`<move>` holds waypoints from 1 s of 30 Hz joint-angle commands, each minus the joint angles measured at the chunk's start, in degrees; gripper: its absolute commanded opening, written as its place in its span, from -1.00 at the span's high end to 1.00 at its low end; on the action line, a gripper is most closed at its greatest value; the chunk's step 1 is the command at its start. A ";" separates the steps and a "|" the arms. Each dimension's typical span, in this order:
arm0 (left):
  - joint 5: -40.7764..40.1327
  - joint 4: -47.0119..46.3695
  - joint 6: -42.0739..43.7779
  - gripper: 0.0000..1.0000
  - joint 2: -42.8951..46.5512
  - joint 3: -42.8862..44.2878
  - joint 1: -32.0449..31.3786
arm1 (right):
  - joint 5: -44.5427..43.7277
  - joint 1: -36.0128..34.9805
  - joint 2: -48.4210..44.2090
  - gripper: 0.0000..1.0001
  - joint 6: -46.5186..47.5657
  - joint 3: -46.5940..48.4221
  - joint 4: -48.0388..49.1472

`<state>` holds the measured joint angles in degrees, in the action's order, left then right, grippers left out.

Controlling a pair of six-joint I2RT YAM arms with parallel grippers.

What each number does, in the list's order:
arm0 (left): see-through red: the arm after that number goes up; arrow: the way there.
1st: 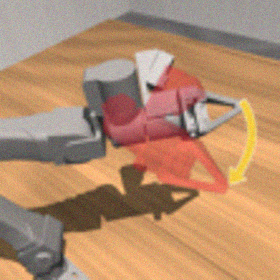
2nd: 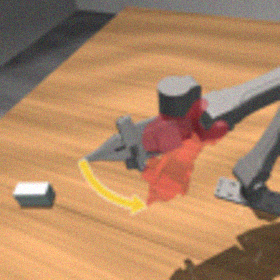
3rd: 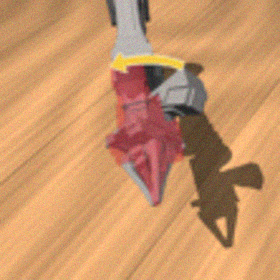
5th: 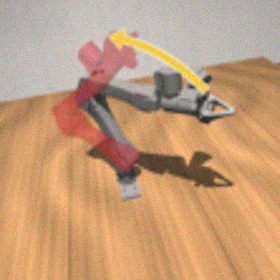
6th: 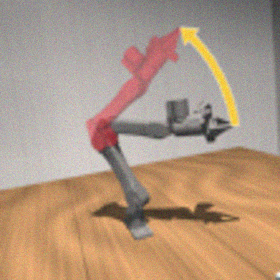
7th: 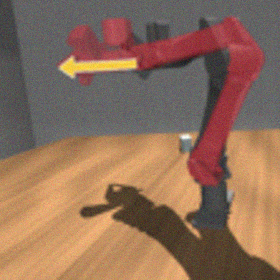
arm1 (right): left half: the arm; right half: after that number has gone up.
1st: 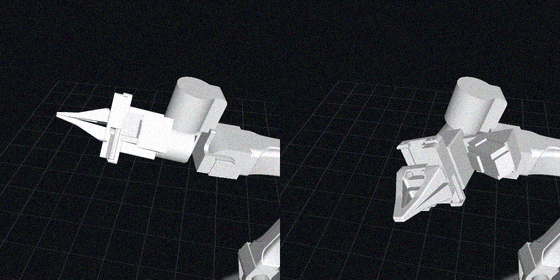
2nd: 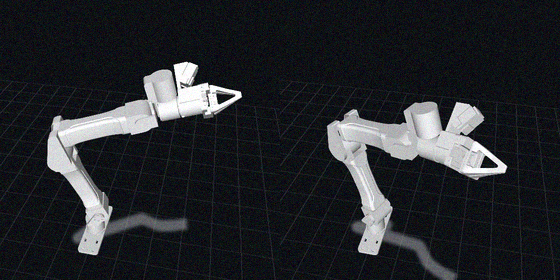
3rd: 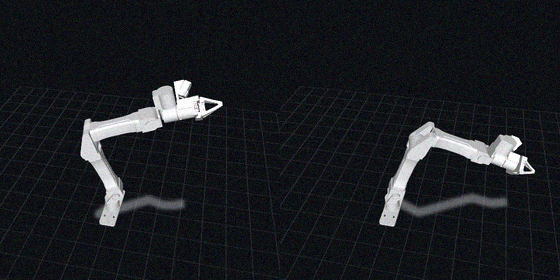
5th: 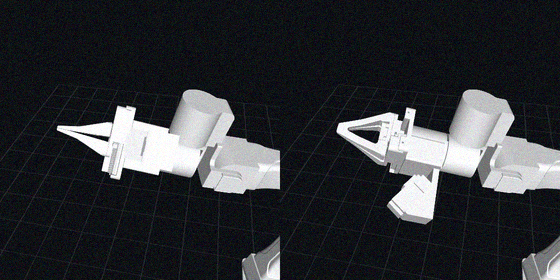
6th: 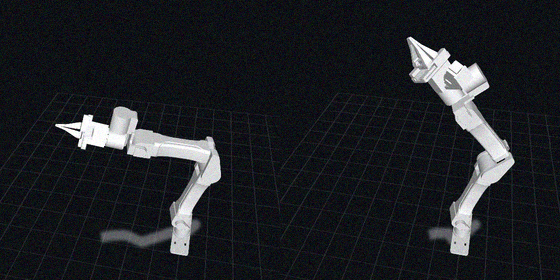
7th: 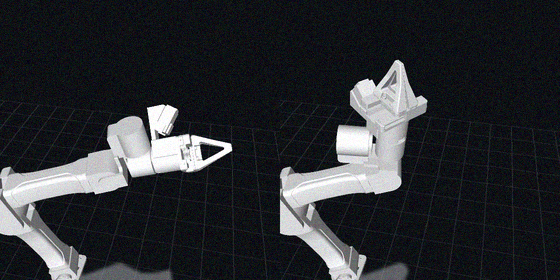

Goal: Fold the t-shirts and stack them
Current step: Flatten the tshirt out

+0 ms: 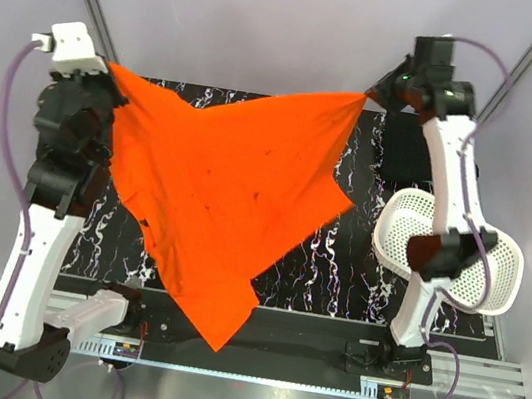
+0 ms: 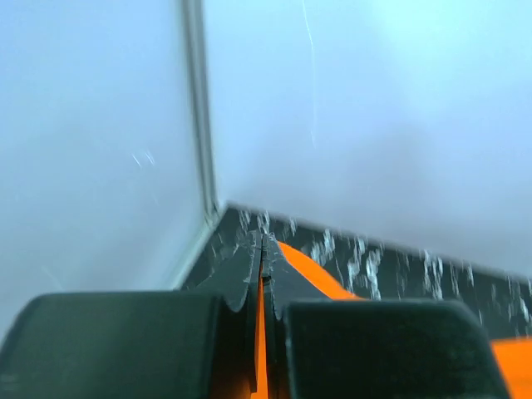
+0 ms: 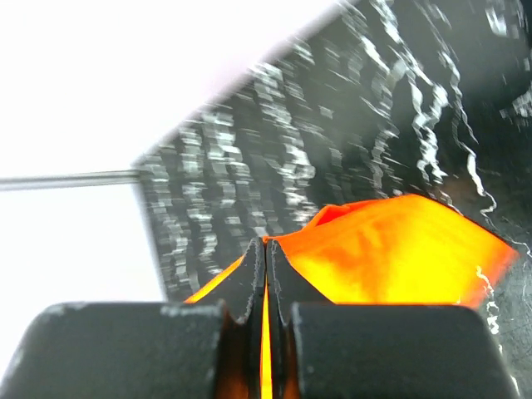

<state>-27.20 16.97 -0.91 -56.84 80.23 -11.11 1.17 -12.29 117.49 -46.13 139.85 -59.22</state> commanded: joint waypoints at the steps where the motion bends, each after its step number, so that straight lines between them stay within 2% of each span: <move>1: -4.36 -8.80 6.35 1.00 2.43 5.20 0.83 | 0.68 0.34 -12.42 1.00 3.76 -2.73 1.57; 4: -0.94 -8.28 6.10 1.00 5.59 5.47 1.09 | 0.33 0.25 -22.08 1.00 3.94 -7.91 2.35; 5: 2.56 -7.05 4.96 1.00 7.86 5.38 1.09 | 0.06 0.34 -24.57 1.00 3.85 -11.23 2.53; 7: 8.97 -0.32 -0.57 1.00 9.81 6.52 1.01 | 0.50 0.25 -33.15 1.00 3.16 -15.73 3.93; 8: 15.36 2.34 -2.59 1.00 11.64 7.04 1.01 | 0.85 0.25 -36.08 1.00 2.54 -21.23 4.90; 9: 17.51 4.45 -7.74 1.00 12.79 6.61 1.09 | 1.81 0.34 -38.89 1.00 1.93 -24.16 6.56; 11: 20.42 6.14 -11.47 1.00 17.00 4.51 1.01 | 2.52 0.34 -46.89 1.00 -0.44 -32.05 8.15; 13: 20.26 8.76 -11.40 1.00 19.56 4.67 0.92 | 3.57 0.34 -52.68 1.00 -1.85 -36.12 9.74; 18: 18.94 13.17 -5.26 1.00 18.26 16.07 1.01 | 4.98 0.34 -56.14 1.00 -3.87 -40.27 10.79; 20: 18.59 13.52 -3.32 1.00 15.63 19.25 0.92 | 5.86 0.25 -55.01 1.00 -4.84 -39.40 12.37; 24: 18.59 18.00 0.47 1.00 9.83 31.20 0.92 | 7.53 0.34 -50.62 1.00 -6.95 -33.43 15.27; 27: 20.52 18.54 0.56 1.00 8.06 33.94 1.01 | 8.50 0.34 -49.02 1.00 -8.62 -30.52 16.15; 30: 23.15 18.45 2.12 1.00 9.11 32.90 0.92 | 10.68 0.34 -51.48 1.00 -10.03 -33.05 17.82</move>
<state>-7.75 34.57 -1.93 -46.96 113.12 -10.39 8.54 -12.25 69.43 -53.71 106.02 -46.48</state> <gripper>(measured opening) 0.008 0.011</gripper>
